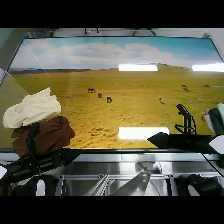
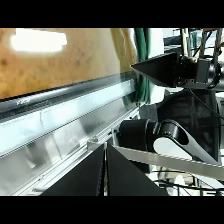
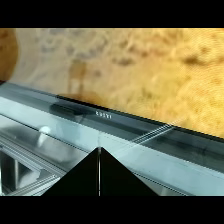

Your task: Fold the shirts.

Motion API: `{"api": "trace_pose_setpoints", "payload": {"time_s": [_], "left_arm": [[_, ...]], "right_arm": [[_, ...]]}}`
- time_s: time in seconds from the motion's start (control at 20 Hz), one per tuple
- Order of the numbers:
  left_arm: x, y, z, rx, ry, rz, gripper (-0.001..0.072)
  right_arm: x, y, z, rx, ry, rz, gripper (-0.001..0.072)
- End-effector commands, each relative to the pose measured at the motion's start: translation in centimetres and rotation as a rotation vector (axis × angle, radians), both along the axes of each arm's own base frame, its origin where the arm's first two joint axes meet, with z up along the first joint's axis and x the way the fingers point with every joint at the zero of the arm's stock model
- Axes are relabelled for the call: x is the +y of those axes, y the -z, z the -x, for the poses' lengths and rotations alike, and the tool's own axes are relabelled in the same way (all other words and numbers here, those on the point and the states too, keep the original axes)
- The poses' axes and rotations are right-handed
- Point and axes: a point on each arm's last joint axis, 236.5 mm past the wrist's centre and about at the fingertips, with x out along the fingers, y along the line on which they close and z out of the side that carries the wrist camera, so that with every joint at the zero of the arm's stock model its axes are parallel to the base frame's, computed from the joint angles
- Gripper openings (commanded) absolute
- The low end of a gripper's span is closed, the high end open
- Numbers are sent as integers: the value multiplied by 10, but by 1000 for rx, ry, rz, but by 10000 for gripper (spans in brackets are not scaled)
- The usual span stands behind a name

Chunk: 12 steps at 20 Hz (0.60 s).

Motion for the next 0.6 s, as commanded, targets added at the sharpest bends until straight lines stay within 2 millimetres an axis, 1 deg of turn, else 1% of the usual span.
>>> {"api": "trace_pose_setpoints", "payload": {"time_s": [0.0,0.1,0.15,0.2,0.25,0.3,0.35,0.4,0.45,0.5,0.55], "left_arm": [[0,0,-1,-1,-4,-1,22],[0,0,-1,-2,-4,-1,22],[1,-1,-1,-8,-3,-12,8],[6,-1,-3,-25,-4,-70,5],[18,2,-9,-25,-28,-163,4],[37,3,-21,-21,-75,-282,4],[58,0,-34,-36,-121,-397,5],[80,-10,-49,-64,-157,-506,97],[97,-24,-63,-84,-186,-575,371],[113,-39,-80,-94,-223,-627,661],[130,-50,-96,-90,-261,-676,714]], "right_arm": [[0,0,0,0,-1,0,19],[0,0,0,0,-1,0,19],[0,0,0,0,-1,0,19],[0,0,0,0,-1,0,19],[0,0,0,0,-1,0,19],[0,0,0,0,-1,0,19],[0,0,0,0,-1,0,19],[0,0,0,0,-1,0,19],[0,0,0,0,-1,0,19],[0,0,0,0,-1,0,19],[0,0,0,0,-1,0,19]]}}
